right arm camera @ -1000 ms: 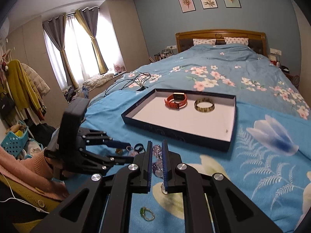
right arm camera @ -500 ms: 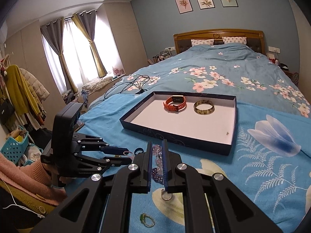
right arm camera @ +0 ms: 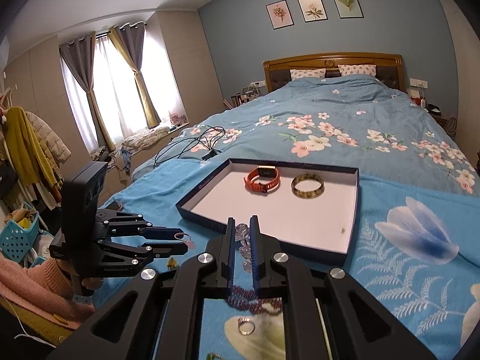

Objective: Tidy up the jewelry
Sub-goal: 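Carry the hair tie with the left tool while the right tool carries the bead bracelet into the tray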

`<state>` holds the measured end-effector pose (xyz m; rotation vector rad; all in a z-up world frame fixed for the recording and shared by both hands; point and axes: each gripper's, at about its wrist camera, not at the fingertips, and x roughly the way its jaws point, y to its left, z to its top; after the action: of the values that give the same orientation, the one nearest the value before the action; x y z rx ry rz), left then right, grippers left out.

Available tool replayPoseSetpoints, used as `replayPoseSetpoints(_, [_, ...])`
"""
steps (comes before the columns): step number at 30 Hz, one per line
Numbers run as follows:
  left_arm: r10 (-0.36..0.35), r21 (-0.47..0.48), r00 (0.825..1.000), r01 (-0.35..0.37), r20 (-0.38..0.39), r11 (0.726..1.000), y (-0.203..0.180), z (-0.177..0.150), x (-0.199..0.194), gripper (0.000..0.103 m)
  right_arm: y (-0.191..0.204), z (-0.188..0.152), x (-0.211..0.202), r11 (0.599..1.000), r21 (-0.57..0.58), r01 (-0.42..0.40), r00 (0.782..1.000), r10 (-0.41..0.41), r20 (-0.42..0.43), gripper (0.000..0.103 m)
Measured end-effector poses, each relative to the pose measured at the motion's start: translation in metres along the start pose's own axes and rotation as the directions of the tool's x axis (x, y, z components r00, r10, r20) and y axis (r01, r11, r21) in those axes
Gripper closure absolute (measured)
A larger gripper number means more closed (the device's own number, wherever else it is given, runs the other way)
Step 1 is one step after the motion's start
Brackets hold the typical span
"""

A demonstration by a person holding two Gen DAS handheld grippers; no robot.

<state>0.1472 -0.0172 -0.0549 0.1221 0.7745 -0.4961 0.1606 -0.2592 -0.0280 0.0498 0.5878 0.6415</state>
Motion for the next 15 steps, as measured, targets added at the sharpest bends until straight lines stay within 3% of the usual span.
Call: replayPoseSetpoints(15, [0.056, -0.006, 0.998, -0.056, 0.04, 0.998, 0.025, 0.038, 0.011, 0.076, -0.022, 0.038, 0.038, 0.999, 0.015, 0.034, 0.999, -0.034, 0.014, 0.095])
